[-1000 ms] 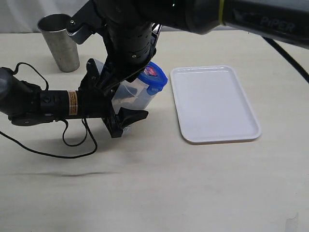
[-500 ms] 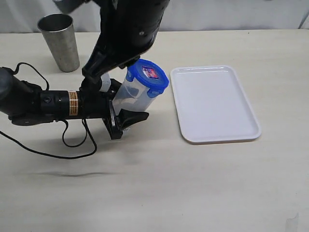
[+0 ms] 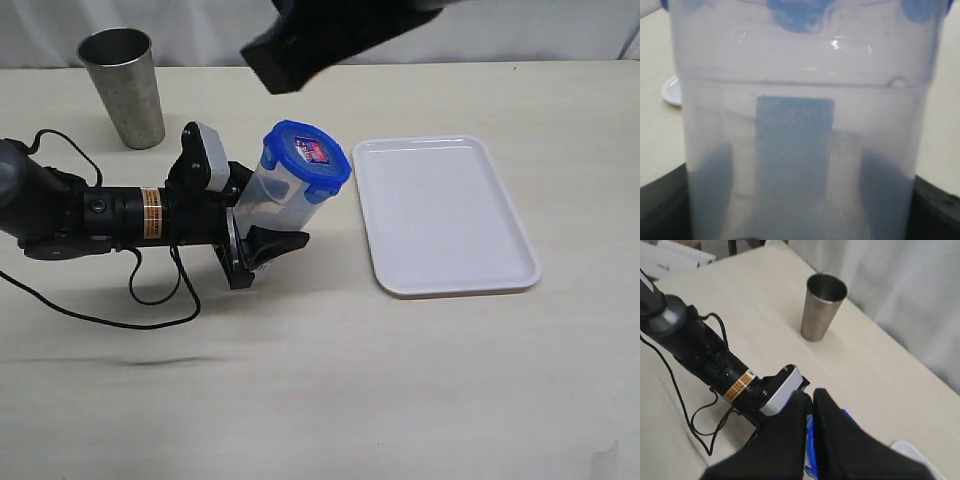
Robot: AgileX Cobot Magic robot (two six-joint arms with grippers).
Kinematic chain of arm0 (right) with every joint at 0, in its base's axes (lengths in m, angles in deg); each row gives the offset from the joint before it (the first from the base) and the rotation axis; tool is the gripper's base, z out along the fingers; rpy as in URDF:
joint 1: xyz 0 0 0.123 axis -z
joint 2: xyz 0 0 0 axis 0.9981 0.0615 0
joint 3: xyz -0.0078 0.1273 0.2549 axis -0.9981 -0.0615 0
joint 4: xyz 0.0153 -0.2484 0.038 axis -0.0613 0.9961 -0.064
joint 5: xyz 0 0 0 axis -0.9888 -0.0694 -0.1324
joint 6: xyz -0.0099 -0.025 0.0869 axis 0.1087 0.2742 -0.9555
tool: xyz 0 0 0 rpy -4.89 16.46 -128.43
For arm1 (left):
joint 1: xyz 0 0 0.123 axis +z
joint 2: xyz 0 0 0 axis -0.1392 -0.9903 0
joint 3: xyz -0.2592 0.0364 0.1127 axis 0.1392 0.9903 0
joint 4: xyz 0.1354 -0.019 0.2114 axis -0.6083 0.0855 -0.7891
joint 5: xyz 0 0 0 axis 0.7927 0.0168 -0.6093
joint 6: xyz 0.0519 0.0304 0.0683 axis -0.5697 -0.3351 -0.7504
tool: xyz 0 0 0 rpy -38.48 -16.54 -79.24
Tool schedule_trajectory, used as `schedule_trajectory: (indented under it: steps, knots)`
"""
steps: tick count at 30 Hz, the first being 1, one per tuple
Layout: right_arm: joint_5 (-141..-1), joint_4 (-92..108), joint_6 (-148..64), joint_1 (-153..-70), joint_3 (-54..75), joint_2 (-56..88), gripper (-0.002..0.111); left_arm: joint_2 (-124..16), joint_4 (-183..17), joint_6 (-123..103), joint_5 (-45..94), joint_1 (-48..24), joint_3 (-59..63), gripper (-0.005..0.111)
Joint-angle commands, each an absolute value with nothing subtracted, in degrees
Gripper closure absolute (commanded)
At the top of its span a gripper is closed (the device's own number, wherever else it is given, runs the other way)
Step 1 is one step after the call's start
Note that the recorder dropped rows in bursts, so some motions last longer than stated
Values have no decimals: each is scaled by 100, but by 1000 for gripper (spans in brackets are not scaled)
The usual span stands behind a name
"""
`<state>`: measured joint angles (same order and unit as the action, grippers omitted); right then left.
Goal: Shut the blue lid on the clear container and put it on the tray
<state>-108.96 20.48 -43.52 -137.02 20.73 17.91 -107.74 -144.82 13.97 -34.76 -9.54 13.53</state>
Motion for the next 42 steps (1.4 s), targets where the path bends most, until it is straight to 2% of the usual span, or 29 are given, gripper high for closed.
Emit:
schedule_trajectory:
  steps: [1,6,12,17,28,42]
  knots:
    - [-9592,2557,-4914,-13705,775,583,103,-10717,-14444,1341,-3860,-1002,1315,107]
    - [-8979,2665,-5260,-13705,-345,-601,103,-10717,-14444,1108,-4328,-1002,1315,107]
    - [-8861,2616,-5363,-13705,-1797,-2184,103,-10717,-14444,1083,-4548,-1002,1315,107]
    - [-8743,2616,-5558,-13705,-2384,-3149,103,-10717,-14429,1071,-4548,-1002,1315,107]
    - [-9216,2616,-6033,-13705,-2725,-4579,104,-10717,-14398,1071,-4548,-1002,1315,107]
    - [-9353,2616,-6033,-13705,-2725,-4981,104,-10717,-14420,1071,-4548,-1002,1315,107]
